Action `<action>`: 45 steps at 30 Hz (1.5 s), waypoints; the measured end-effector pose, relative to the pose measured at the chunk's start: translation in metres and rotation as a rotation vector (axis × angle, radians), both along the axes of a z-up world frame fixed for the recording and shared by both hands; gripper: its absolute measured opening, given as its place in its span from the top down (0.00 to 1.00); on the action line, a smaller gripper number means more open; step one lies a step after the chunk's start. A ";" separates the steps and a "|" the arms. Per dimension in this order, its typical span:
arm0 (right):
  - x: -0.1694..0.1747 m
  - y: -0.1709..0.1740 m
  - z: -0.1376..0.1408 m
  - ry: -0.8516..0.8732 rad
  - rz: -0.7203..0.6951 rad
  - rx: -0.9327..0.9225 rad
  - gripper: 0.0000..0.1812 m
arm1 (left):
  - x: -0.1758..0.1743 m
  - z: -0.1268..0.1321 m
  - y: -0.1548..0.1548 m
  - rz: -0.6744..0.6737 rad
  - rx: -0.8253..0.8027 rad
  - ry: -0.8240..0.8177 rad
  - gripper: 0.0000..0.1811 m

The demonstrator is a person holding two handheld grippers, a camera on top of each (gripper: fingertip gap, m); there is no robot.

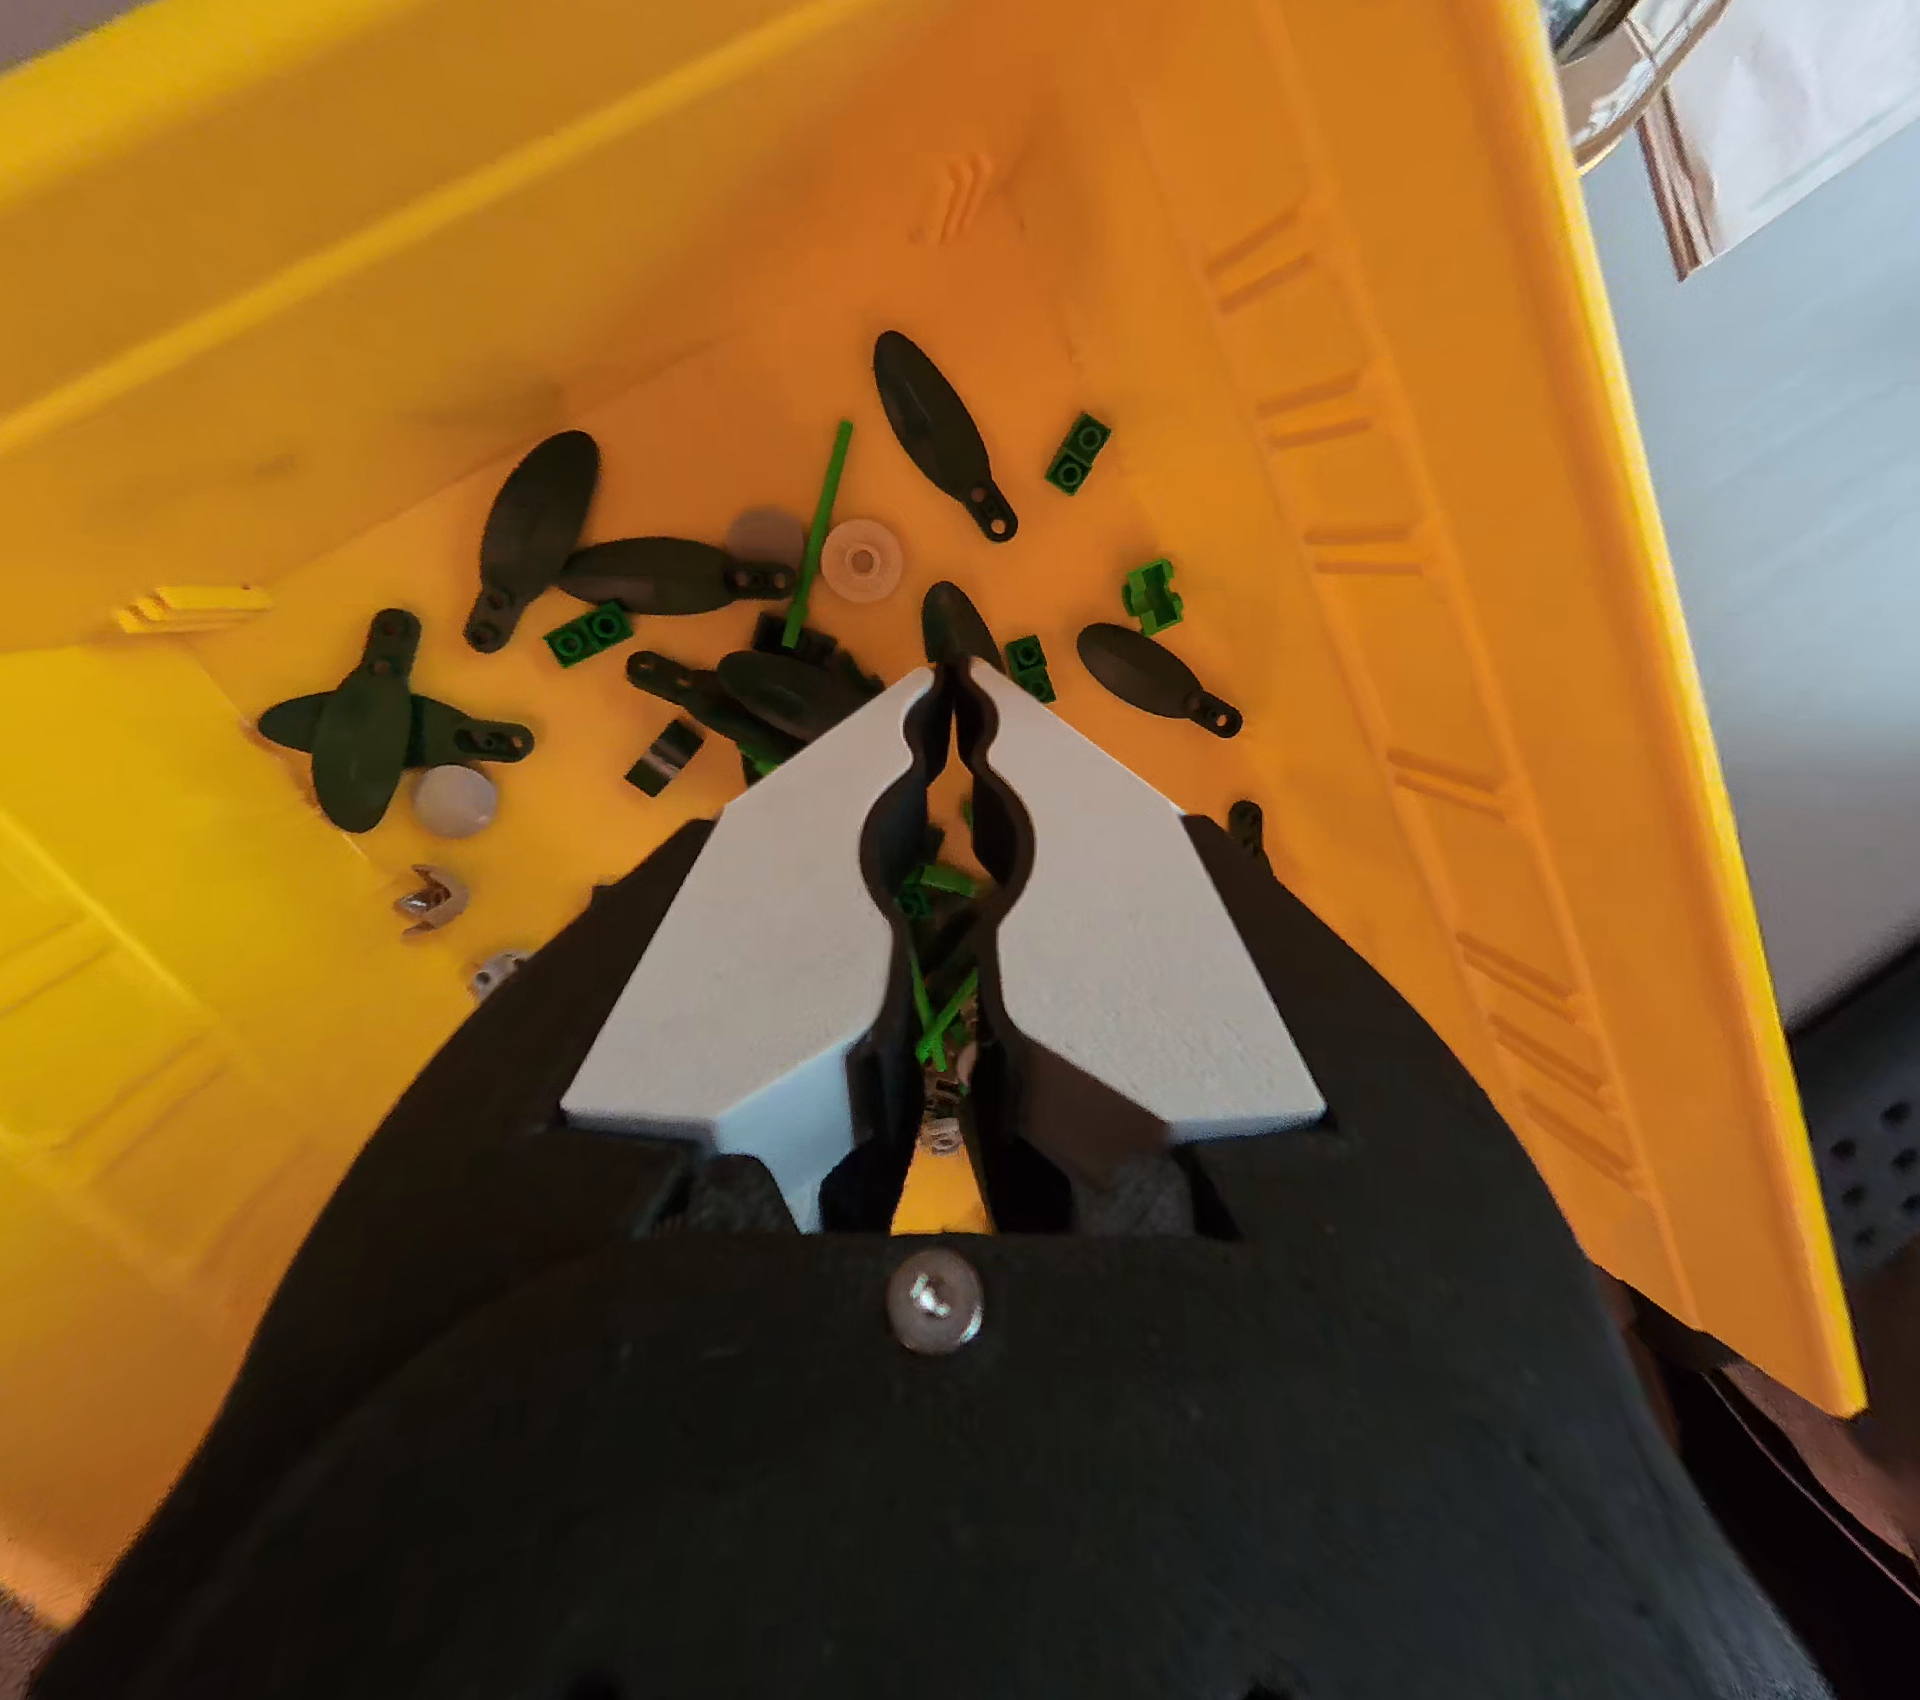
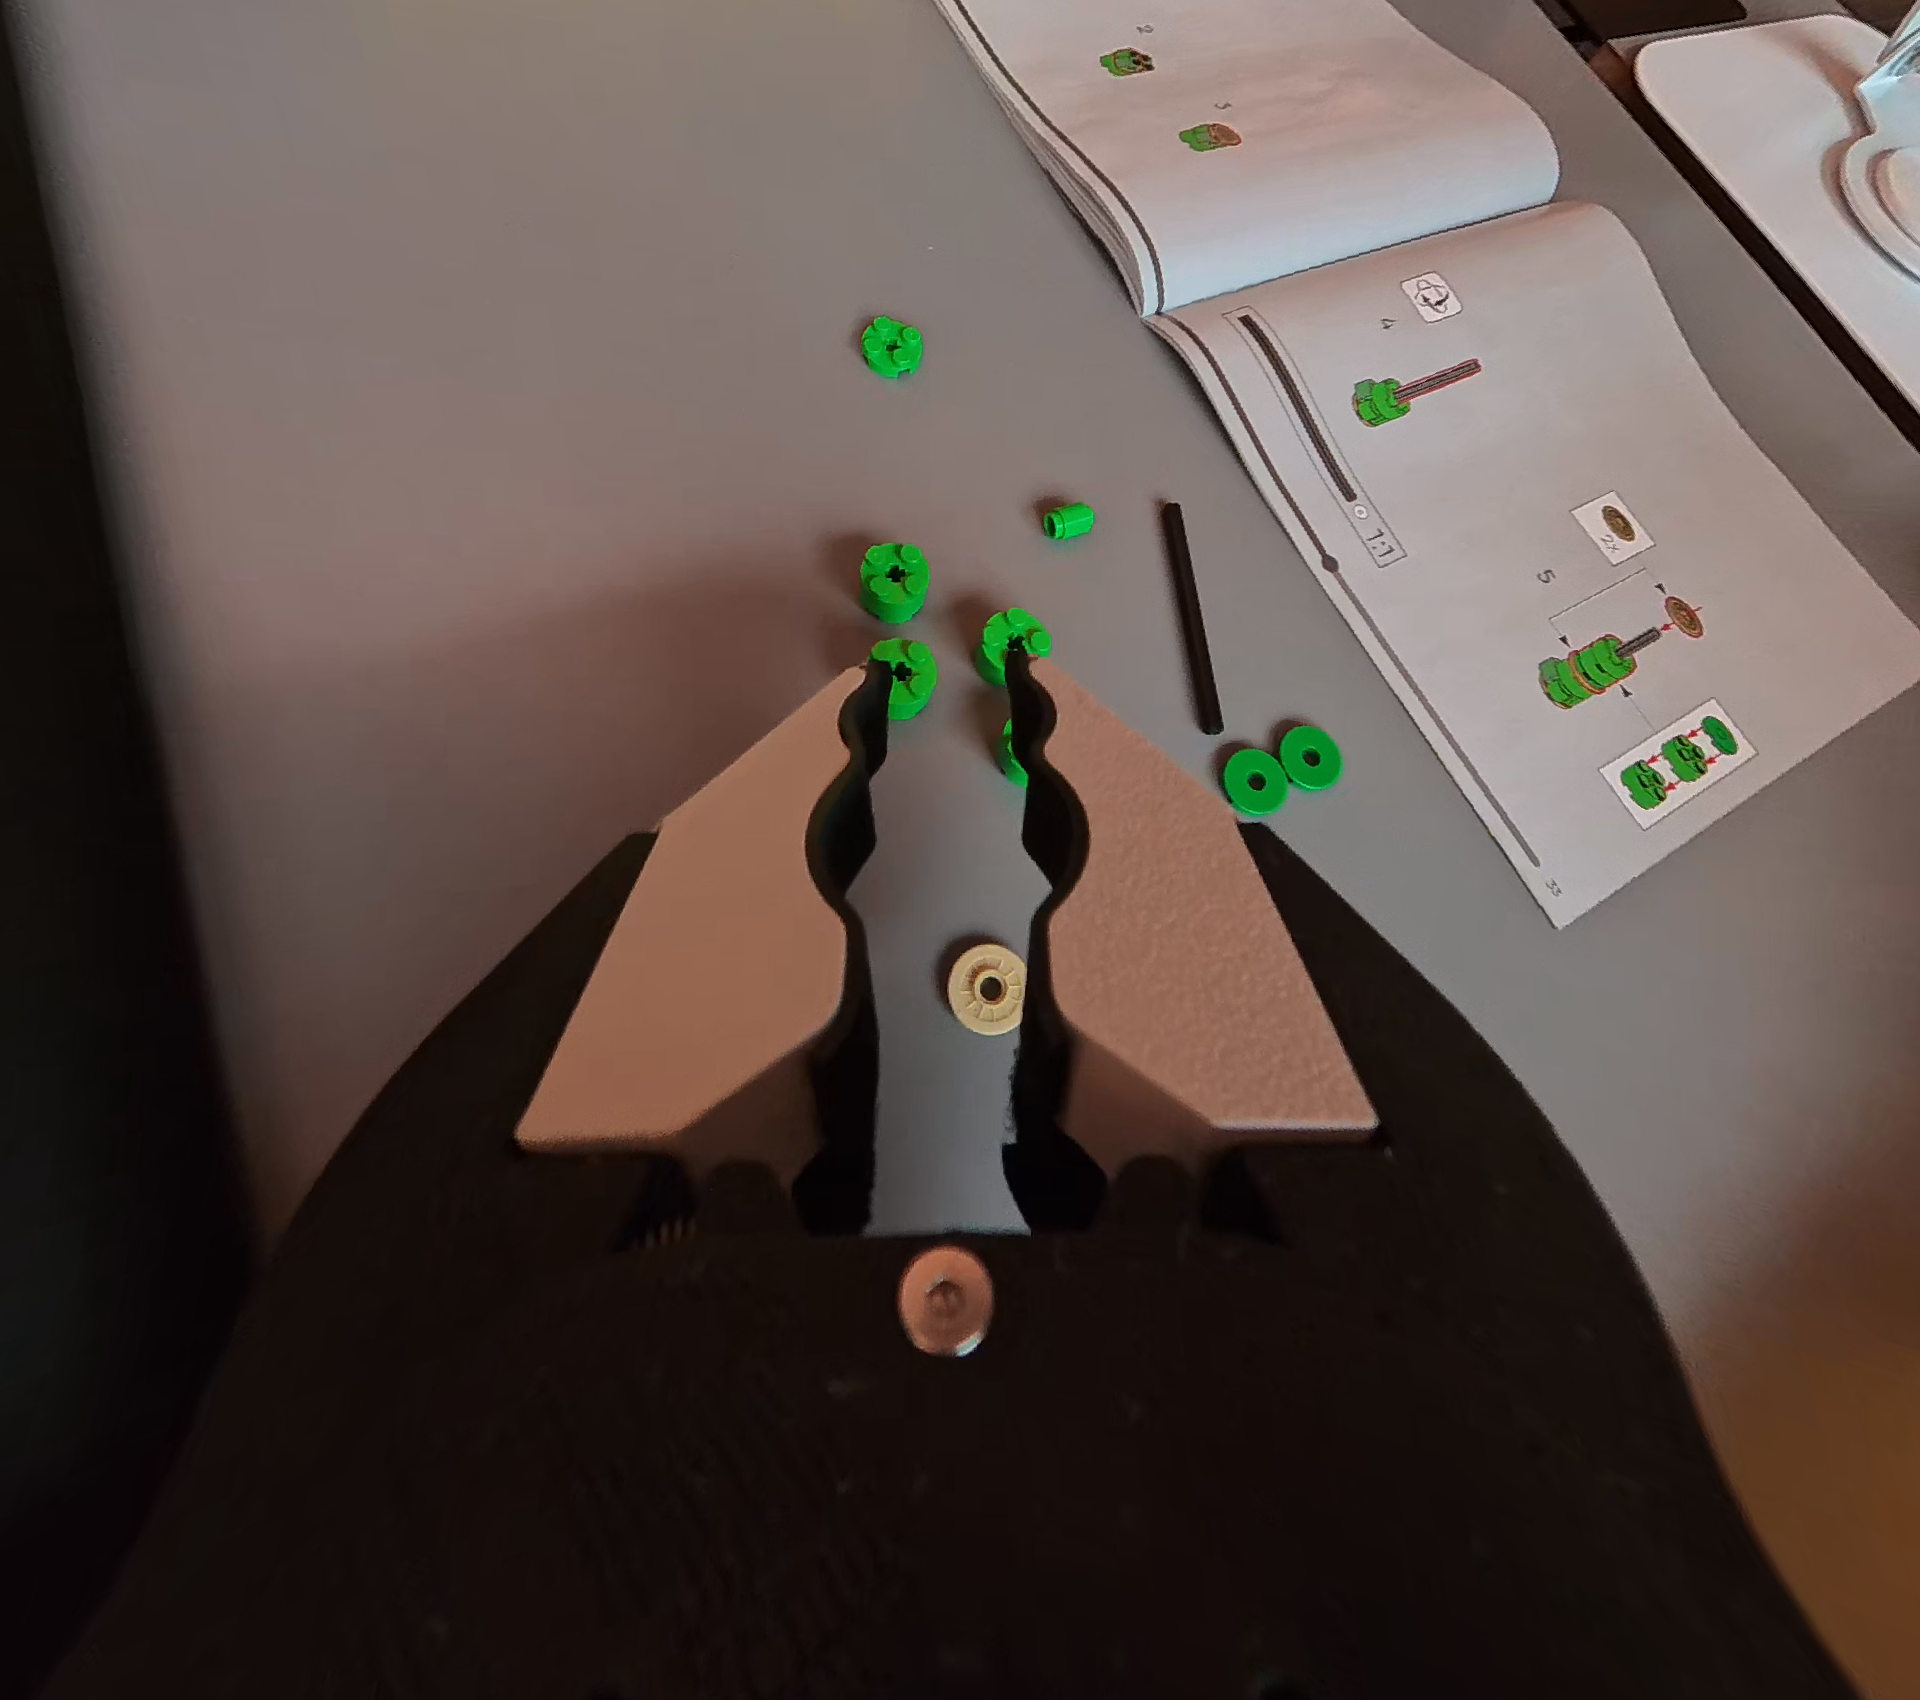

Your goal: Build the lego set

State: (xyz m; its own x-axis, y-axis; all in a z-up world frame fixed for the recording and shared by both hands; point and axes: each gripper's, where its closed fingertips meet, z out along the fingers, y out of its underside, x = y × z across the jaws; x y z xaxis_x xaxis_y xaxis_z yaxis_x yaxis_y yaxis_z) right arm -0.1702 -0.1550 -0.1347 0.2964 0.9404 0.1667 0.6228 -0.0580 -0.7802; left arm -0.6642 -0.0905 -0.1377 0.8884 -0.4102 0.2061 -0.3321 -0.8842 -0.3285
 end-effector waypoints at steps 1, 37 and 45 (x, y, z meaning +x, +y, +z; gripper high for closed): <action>0.000 0.000 0.000 -0.001 0.001 -0.003 0.87 | 0.002 -0.002 -0.002 -0.008 -0.012 -0.012 1.00; 0.000 -0.004 -0.004 -0.009 0.016 -0.025 0.87 | 0.002 -0.027 -0.026 -0.088 -0.067 0.191 0.96; 0.000 -0.004 -0.006 -0.015 0.022 -0.033 0.87 | 0.002 -0.013 -0.027 -0.084 -0.041 0.155 0.97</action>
